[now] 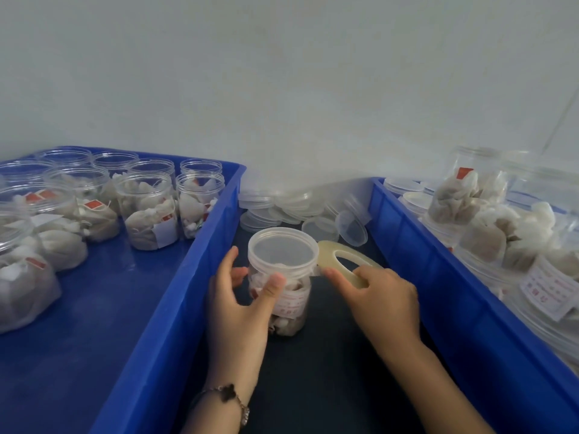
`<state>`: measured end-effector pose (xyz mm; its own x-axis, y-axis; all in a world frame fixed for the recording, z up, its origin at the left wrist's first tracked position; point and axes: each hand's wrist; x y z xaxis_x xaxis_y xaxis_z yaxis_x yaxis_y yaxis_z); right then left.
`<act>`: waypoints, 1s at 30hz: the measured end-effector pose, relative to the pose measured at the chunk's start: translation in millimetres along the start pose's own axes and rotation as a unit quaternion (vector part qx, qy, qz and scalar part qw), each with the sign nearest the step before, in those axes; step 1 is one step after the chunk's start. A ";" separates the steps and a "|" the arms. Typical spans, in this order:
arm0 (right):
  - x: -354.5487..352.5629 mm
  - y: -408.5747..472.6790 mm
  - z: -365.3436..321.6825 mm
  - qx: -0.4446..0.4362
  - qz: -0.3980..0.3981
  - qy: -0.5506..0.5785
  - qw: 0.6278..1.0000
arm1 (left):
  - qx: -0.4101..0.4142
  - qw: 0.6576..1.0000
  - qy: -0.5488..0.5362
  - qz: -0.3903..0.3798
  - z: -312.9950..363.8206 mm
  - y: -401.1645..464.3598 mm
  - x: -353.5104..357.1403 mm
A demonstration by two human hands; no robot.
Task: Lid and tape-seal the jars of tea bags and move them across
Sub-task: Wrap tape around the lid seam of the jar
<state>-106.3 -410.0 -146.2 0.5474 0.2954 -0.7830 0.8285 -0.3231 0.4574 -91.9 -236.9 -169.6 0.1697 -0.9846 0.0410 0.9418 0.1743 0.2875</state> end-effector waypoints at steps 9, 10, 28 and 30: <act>-7.9 3.9 5.7 -0.011 0.026 -0.070 0.997 | 0.005 0.990 -0.130 -0.060 1.2 4.3 -2.6; -8.7 4.8 6.6 -0.010 0.028 -0.073 0.997 | -0.007 0.985 -0.163 -0.055 1.8 4.7 -3.1; -27.5 -11.7 9.8 0.058 0.021 -0.106 0.992 | -0.049 0.992 0.056 -0.098 4.3 -15.7 0.6; -32.4 -12.0 11.6 0.059 0.020 -0.101 0.993 | -0.064 0.991 0.017 -0.115 10.6 -18.7 0.5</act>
<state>-135.4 -426.1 -131.2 0.5355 0.0980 -0.8389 0.7800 -0.4382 0.4467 -112.5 -240.7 -164.8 -0.0469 -0.9979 -0.0452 0.9855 -0.0536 0.1608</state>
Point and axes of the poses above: each hand's wrist, its own y-axis towards the middle knuckle, its own x-axis out of the palm, z = x × y, and after that the axes turned 2 degrees about x, right-handed
